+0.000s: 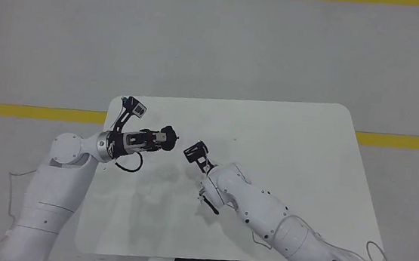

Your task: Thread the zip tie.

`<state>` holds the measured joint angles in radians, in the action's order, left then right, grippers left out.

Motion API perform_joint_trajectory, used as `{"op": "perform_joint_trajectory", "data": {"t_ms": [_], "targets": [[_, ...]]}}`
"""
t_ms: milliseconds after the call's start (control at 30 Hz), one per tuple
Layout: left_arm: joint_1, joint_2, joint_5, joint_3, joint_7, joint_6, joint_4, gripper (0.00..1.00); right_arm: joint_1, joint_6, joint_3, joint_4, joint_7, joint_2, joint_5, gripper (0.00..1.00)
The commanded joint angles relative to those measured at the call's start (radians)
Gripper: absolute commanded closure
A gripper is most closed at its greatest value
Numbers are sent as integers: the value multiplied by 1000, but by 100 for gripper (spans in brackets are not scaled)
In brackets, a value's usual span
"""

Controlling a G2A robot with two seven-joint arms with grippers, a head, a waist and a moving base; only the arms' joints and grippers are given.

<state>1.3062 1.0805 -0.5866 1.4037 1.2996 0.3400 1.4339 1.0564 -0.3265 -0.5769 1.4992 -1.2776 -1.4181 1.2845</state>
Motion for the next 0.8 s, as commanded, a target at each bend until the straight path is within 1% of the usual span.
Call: {"op": "perform_joint_trajectory", "data": {"t_ms": [0, 133, 400, 533, 767], "targets": [[0, 0, 0, 0, 0, 0, 0, 100, -5, 2, 4, -19, 0, -6, 8, 85], [0, 0, 0, 0, 0, 0, 0, 100, -13, 5, 10, -56, 9, -20, 10, 84], [0, 0, 0, 0, 0, 0, 0, 100, -31, 24, 19, -128, 17, -49, -1, 87], [0, 0, 0, 0, 0, 0, 0, 100, -37, 24, 19, -151, 19, -61, 0, 87], [0, 0, 0, 0, 0, 0, 0, 100, -38, 29, 12, -181, 16, -76, 3, 84]]}}
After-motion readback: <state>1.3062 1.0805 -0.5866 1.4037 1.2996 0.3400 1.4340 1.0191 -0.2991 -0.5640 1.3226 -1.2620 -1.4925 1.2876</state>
